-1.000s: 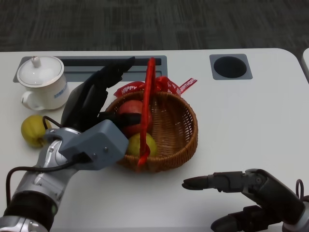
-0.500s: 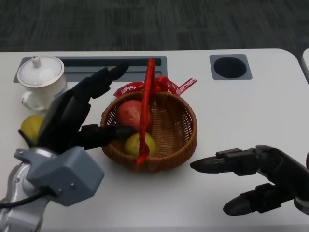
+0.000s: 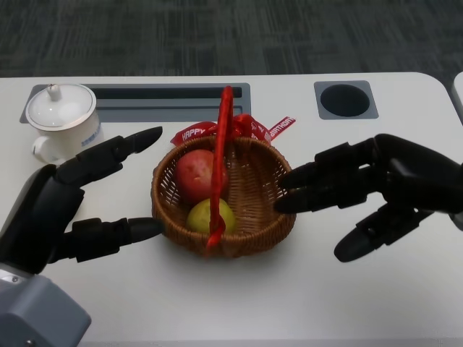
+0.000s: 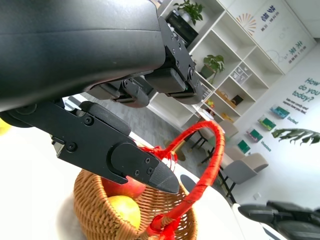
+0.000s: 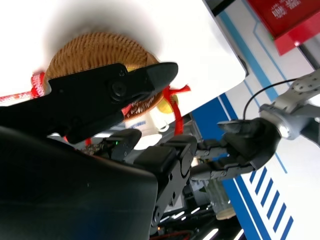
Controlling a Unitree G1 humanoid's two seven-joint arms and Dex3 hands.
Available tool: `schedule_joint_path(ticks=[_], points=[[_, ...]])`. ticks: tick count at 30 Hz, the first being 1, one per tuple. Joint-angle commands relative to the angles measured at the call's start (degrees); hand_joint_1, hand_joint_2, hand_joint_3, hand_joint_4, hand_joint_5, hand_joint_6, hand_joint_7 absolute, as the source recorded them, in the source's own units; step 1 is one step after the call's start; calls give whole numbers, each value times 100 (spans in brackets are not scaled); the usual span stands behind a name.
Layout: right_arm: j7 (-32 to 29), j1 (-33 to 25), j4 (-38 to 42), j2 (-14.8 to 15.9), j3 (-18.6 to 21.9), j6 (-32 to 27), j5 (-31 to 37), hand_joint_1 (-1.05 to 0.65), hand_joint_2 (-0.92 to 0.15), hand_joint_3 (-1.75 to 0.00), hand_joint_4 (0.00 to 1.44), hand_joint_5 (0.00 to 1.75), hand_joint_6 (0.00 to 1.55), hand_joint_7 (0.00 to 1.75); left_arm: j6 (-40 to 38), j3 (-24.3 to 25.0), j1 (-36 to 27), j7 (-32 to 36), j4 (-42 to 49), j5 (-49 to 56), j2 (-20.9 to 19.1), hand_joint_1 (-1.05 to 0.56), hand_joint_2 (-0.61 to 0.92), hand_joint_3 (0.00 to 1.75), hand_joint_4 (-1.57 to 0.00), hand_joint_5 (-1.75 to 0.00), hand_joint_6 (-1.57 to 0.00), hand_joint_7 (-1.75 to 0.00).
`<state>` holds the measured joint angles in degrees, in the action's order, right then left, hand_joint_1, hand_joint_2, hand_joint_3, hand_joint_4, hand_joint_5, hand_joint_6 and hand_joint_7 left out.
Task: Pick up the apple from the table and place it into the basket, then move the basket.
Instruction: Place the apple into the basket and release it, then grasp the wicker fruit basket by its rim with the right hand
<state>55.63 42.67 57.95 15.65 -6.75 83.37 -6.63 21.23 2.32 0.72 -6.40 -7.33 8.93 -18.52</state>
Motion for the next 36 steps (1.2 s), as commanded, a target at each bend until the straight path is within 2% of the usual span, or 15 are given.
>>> schedule_joint_path(ticks=[1, 5, 9, 13, 17, 21, 24, 30, 36], points=[[-498, 484, 449, 105, 127, 181, 729, -65, -84, 0, 63, 1, 61, 1, 114, 134, -164, -48, -40, -111, -59, -49, 81, 0, -63, -5, -62, -3], [-1453, 830, 731, 104, 123, 48, 1963, -66, -84, 0, 66, 2, 63, 1, 63, 218, -338, -128, -92, -213, -96, -48, 81, 0, -68, -6, -66, -3], [-3097, 1077, 839, 188, -273, -520, 3591, -67, -85, -1, 68, 2, 65, 1, 105, 274, -498, -194, -125, -228, -126, -45, 79, 0, -74, -5, -70, -3], [-5126, 1340, 927, 271, -1107, -1113, 5167, -67, -86, 0, 70, 2, 66, 1, 191, 290, -632, -223, -140, -228, -145, -44, 78, 0, -77, -4, -72, -2], [-7005, 1636, 1076, 229, -2198, -1668, 6501, -67, -87, -1, 70, 1, 66, 1, 292, 286, -689, -231, -135, -199, -152, -47, 79, 1, -77, -2, -72, -1], [-8392, 1918, 1366, 63, -3244, -2211, 7443, -70, -87, 0, 71, 1, 67, 1, 322, 294, -733, -219, -184, -215, -115, -47, 80, 0, -77, -2, -72, -1], [-8940, 2050, 1626, -81, -3856, -2514, 7820, -72, -86, 0, 73, 1, 67, 1, 358, 295, -770, -180, -231, -215, -61, -46, 79, 0, -77, -1, -73, -1], [-9606, 2134, 1879, -339, -4908, -2973, 8353, -72, -83, 0, 79, 2, 71, 2, 477, 307, -821, -81, -265, -132, 32, -45, 80, 0, -78, -1, -73, -1], [-9873, 2168, 1971, -662, -5569, -3236, 8530, -70, -86, -1, 79, 1, 71, 1, 471, 306, -875, 20, -356, -66, 217, -47, 82, 1, -76, 0, -73, 0]])
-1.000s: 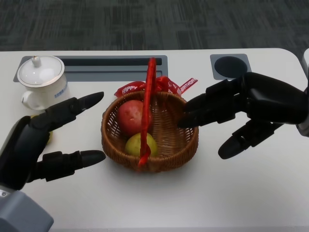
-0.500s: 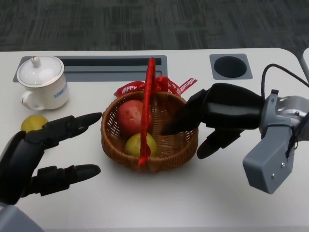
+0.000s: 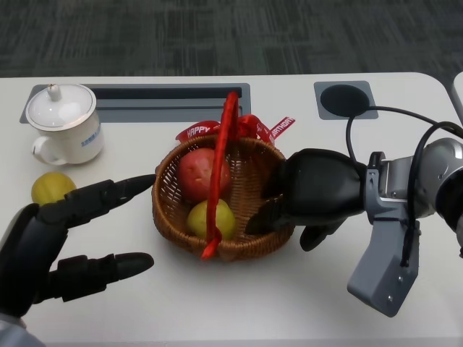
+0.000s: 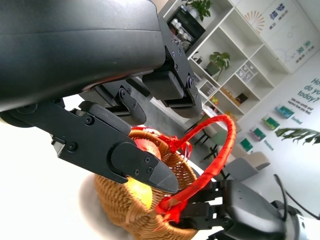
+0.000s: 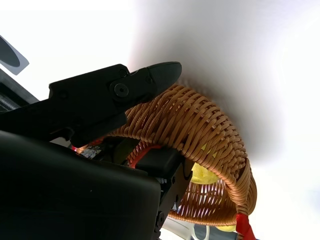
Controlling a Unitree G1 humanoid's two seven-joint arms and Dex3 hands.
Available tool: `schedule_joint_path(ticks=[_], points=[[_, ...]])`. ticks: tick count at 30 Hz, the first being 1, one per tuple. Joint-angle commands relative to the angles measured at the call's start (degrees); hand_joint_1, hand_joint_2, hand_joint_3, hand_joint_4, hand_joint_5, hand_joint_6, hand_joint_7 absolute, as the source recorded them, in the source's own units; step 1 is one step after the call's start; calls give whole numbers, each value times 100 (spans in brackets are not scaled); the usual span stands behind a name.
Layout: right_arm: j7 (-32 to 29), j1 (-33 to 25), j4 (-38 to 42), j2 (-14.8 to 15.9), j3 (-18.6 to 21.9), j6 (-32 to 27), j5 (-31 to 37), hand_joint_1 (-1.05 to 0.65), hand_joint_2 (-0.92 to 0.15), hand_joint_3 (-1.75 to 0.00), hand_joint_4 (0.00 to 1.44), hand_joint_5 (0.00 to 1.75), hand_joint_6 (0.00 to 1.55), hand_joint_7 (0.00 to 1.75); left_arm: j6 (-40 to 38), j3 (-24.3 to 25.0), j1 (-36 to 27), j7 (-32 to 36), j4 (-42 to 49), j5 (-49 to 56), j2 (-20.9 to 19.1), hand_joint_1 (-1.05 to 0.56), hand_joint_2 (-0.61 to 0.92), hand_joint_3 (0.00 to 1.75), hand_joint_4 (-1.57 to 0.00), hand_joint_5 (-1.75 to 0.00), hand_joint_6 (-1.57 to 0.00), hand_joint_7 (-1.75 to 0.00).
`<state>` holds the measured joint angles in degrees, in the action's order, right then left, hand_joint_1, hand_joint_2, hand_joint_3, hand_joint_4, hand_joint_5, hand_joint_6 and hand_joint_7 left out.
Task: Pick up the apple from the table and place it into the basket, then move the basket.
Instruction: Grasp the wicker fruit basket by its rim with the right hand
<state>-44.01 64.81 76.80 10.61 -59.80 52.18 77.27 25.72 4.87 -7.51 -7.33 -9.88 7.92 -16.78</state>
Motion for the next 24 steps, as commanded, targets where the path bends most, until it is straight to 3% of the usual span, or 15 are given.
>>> schedule_joint_path(ticks=[1, 7, 11, 16, 24], points=[[123, -43, 101, -218, -330, -153, 129, -69, -86, -1, 78, 1, 71, 0, 9, 49, -59, 122, -120, 41, 76, -47, 83, 1, -76, 0, -73, 0], [169, -136, 155, -519, -552, -334, 14, -64, -90, -1, 80, 1, 71, 1, 140, 63, -117, 190, -136, 39, 293, -46, 84, 1, -76, 0, -73, 0], [293, -142, 196, -605, -558, -546, -89, -50, -92, -11, 84, 2, 75, 2, 183, 108, -168, 266, -165, 86, 382, -47, 85, 1, -77, -1, -74, -1], [1035, -116, 290, -562, -111, -748, -657, -33, -92, -17, 93, 4, 82, 3, 297, 148, -191, 385, -157, 170, 437, -48, 86, 1, -80, -2, -75, -1], [2315, -144, 344, -422, 553, -1306, -1425, -32, -92, -18, 91, 1, 80, 0, 448, 201, -312, 445, -297, 147, 538, -46, 86, 0, -84, -2, -77, -1]])
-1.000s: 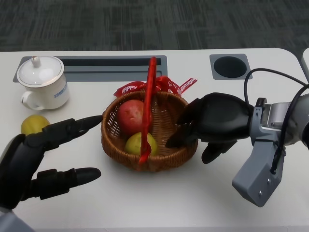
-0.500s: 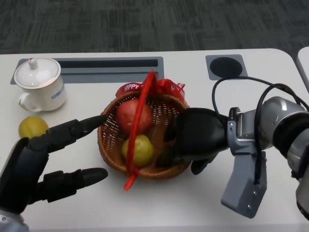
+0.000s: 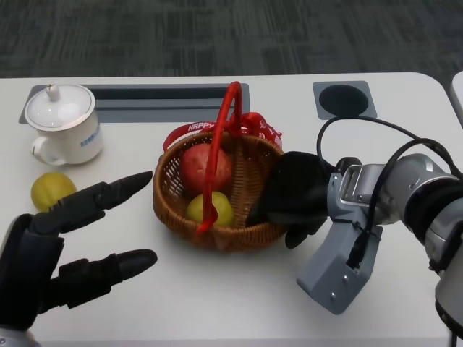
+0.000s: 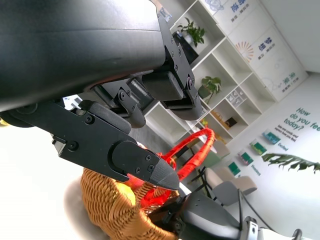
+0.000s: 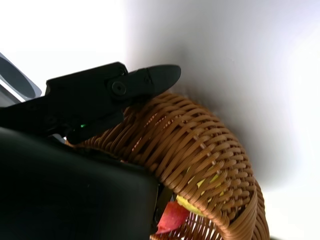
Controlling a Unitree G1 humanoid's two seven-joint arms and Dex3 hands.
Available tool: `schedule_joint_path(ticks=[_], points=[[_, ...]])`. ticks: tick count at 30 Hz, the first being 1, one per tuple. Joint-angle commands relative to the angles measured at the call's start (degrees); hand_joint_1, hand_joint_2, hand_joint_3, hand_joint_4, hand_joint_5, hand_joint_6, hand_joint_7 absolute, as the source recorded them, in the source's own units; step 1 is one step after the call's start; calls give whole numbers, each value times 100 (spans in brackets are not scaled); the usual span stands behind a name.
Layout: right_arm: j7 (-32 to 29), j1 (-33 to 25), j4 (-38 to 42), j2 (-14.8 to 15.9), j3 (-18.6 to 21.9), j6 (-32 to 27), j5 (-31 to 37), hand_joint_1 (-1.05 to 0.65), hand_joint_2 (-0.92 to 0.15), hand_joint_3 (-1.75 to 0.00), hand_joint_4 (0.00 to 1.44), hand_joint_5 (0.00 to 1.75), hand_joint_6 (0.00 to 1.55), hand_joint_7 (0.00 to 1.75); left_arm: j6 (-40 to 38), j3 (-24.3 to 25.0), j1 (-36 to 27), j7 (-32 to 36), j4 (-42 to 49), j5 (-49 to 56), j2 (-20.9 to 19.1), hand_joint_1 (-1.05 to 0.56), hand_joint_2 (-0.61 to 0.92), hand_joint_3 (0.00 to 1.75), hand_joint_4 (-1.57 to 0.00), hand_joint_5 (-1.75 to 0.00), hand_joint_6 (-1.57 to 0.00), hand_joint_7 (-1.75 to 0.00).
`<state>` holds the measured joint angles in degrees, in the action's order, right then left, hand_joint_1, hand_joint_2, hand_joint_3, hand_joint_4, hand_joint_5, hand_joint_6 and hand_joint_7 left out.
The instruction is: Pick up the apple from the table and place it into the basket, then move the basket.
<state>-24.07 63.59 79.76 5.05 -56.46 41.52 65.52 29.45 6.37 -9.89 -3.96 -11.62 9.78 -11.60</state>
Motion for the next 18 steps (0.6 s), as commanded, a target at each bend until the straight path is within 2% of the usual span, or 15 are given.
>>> schedule_joint_path(ticks=[1, 6, 10, 15, 18], points=[[432, -26, 50, 152, 297, -313, -321, -34, -92, -20, 91, 1, 80, 0, 82, 53, -99, 109, -153, -36, 32, -46, 86, 0, -84, -2, -78, -1], [1108, 15, 76, 183, 746, -914, -711, -38, -92, -30, 90, 1, 79, 1, 252, 50, -265, 126, -251, -13, 68, -47, 87, 0, -87, -2, -79, -1], [1577, 44, 92, 198, 1230, -1500, -1141, -37, -92, -30, 91, 2, 79, 1, 391, 42, -450, 141, -329, -27, 122, -47, 87, 0, -88, -2, -80, -1], [1884, 99, 111, 292, 1656, -2242, -1411, -35, -92, -28, 94, 2, 81, 1, 464, 12, -851, 157, -679, 48, 240, -47, 86, 0, -90, -2, -82, -1], [1833, 100, 110, 411, 1848, -2550, -1483, -34, -92, -26, 95, 2, 82, 1, 601, -1, -1185, 146, -963, 92, 294, -47, 85, 0, -91, -2, -82, -1]])
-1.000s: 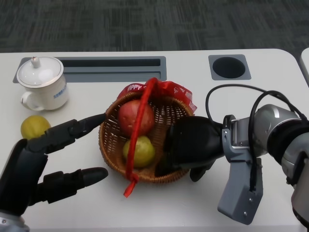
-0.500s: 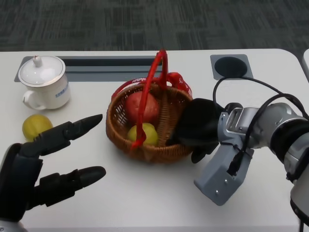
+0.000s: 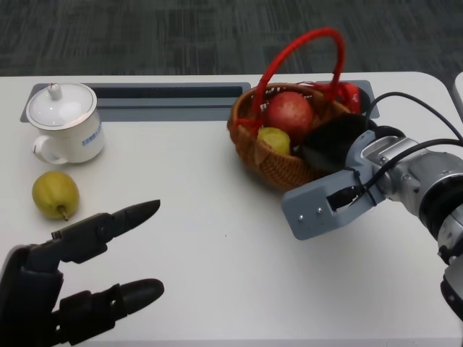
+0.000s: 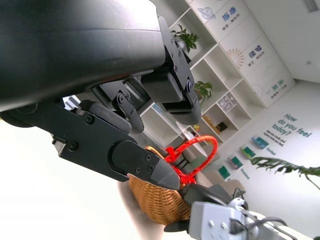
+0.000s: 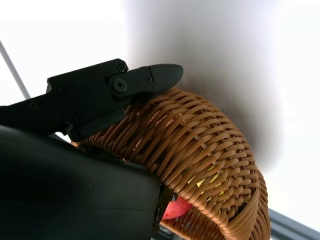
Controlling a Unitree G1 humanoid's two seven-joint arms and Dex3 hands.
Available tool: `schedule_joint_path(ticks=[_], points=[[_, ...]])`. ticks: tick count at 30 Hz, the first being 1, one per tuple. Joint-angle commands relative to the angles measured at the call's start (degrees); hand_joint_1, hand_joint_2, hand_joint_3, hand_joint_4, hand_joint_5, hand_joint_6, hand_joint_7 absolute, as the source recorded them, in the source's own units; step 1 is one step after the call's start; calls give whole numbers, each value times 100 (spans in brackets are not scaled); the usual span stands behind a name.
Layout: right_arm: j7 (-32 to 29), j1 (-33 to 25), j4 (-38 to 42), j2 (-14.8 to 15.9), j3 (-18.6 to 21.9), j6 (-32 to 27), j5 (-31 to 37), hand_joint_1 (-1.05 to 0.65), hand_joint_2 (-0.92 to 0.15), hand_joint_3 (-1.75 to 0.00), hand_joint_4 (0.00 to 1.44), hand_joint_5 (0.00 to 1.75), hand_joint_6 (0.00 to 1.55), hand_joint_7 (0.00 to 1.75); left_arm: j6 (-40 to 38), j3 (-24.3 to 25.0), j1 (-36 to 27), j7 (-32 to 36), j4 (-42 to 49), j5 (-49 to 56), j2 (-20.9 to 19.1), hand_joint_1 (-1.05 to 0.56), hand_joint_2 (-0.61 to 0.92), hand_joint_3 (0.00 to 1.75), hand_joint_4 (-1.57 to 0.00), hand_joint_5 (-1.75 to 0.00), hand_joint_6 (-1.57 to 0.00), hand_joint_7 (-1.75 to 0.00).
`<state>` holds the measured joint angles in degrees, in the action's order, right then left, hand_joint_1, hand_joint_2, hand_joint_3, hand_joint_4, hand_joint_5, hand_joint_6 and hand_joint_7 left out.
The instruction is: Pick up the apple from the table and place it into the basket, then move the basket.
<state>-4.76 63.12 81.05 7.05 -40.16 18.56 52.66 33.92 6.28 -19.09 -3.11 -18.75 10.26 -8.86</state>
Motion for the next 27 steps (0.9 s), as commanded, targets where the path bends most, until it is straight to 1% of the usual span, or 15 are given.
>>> schedule_joint_path(ticks=[1, 7, 11, 13, 15, 17, 19, 22, 25, 27], points=[[-128, 146, -20, 260, 287, -346, -227, -34, -92, -25, 96, 2, 83, 1, 202, 7, -369, 58, -346, 68, 35, -47, 85, 0, -91, -2, -82, -1], [33, 158, -6, 548, 748, -1016, -469, -33, -92, -20, 99, 3, 82, 1, 206, 15, -870, 17, -923, 94, 109, -48, 83, 0, -92, -1, -83, -1], [-70, 36, -14, 706, 936, -1118, -548, -31, -92, -17, 101, 3, 88, 3, 61, 95, -1017, 2, -1162, 51, 126, -49, 82, 0, -93, -1, -85, -1], [-118, -40, -20, 736, 1016, -1082, -590, -33, -92, -13, 101, 2, 88, 2, -18, 129, -1023, -15, -1224, 13, 110, -48, 82, 0, -93, -1, -85, -1], [-55, -89, -25, 727, 1109, -1058, -659, -38, -90, -7, 92, 1, 81, 1, -80, 144, -983, -27, -1230, -11, 93, -47, 81, 0, -94, -1, -85, -1], [60, -113, -28, 688, 1198, -1046, -727, -45, -87, -3, 77, 0, 71, 0, -122, 145, -910, -29, -1187, 3, 82, -46, 81, 0, -94, -1, -85, -1], [109, -131, -33, 647, 1241, -1004, -755, -51, -84, -1, 65, 0, 63, 0, -132, 141, -808, -22, -1097, 34, 70, -46, 81, 0, -94, -1, -85, -1], [68, -120, -33, 606, 1121, -932, -620, -63, -81, 0, 50, 0, 52, 0, -131, 126, -626, -19, -923, 39, 49, -45, 81, 0, -94, -1, -85, 0], [87, -58, -29, 565, 991, -939, -495, -74, -83, -1, 35, 0, 40, 0, -115, 104, -438, -4, -745, 36, 53, -46, 81, 0, -94, -1, -85, -1], [128, -9, -31, 538, 992, -940, -497, -80, -83, -1, 29, 0, 35, 0, -47, 71, -312, 8, -615, 25, 64, -45, 80, 0, -95, -1, -85, -1]])
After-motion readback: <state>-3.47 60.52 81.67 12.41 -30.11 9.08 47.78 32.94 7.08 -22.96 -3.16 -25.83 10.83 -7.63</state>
